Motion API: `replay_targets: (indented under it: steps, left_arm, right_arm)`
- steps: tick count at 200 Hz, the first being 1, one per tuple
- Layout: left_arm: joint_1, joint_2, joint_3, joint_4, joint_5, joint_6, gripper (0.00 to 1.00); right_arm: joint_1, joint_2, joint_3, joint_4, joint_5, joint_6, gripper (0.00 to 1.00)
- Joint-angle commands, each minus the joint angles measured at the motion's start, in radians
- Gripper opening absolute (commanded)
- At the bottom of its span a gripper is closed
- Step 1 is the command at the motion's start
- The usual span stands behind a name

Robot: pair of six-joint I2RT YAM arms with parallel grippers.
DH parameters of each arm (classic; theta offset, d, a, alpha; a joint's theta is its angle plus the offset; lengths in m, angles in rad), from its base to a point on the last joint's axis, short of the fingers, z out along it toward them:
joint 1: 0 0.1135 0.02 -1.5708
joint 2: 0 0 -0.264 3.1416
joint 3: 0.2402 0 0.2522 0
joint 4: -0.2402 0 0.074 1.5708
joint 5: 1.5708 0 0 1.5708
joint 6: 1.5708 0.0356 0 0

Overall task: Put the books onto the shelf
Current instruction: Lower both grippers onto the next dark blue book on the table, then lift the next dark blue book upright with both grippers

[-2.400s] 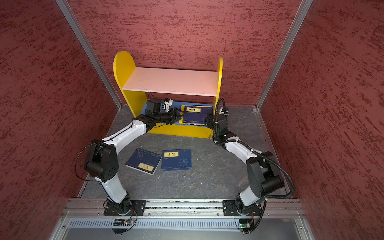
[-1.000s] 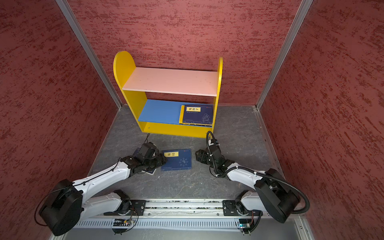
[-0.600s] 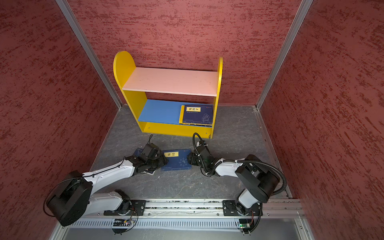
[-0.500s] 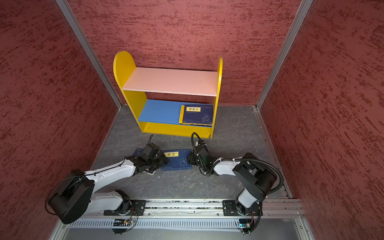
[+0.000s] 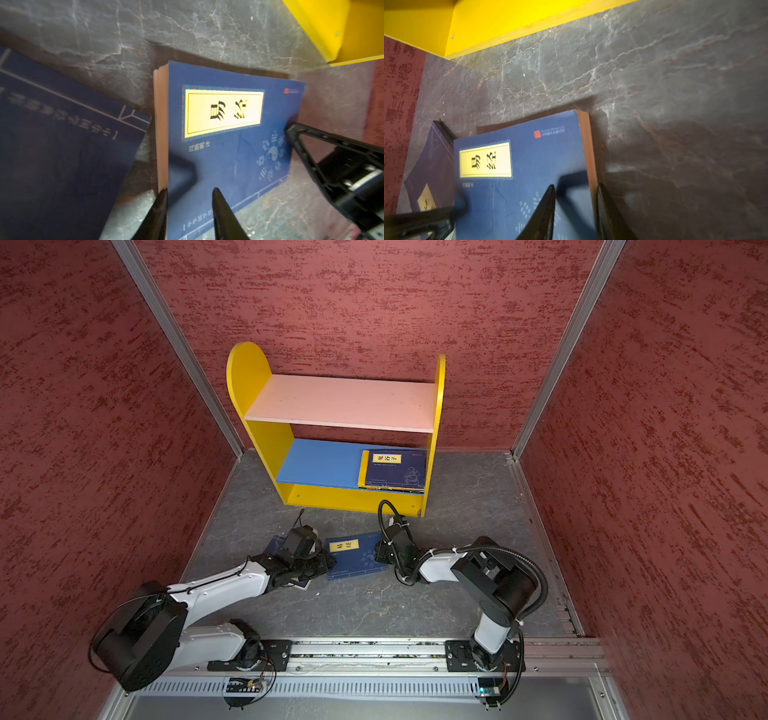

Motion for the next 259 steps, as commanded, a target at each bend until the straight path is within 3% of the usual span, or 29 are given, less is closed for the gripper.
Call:
replay_targets:
  steps: [1,43,101,142,167,195,234,259]
  left_arm:
    - [-0.011,-0.066,0.001,0.169,0.103,0.026,0.3]
    - [-0.008,-0.133,-0.017,0.197,0.128,0.04,0.19]
    - [-0.008,-0.112,-0.003,0.205,0.147,0.03,0.05]
    - [0.012,-0.108,0.029,0.156,0.141,-0.016,0.0]
    - [0.032,-0.107,0.027,0.178,0.172,-0.076,0.0]
    - [0.059,-0.098,0.016,0.256,0.226,-0.183,0.0]
    - [0.087,-0.076,0.012,0.315,0.268,-0.324,0.0]
    - [0.091,-0.061,0.011,0.363,0.289,-0.379,0.0]
  right_arm:
    - [0.022,0.032,0.014,-0.04,-0.056,-0.002,0.34]
    - [0.02,0.03,0.028,-0.047,-0.059,-0.012,0.34]
    - [0.015,-0.007,0.043,-0.071,-0.058,-0.027,0.36]
    - [-0.025,-0.104,0.042,-0.144,-0.024,-0.027,0.69]
    - [-0.067,-0.196,0.01,-0.158,-0.038,0.003,0.84]
    - [-0.151,-0.315,-0.058,-0.164,-0.111,0.116,0.97]
    - [-0.27,-0.443,-0.256,0.047,-0.291,0.33,0.98]
    - [-0.287,-0.462,-0.342,0.21,-0.351,0.436,0.99]
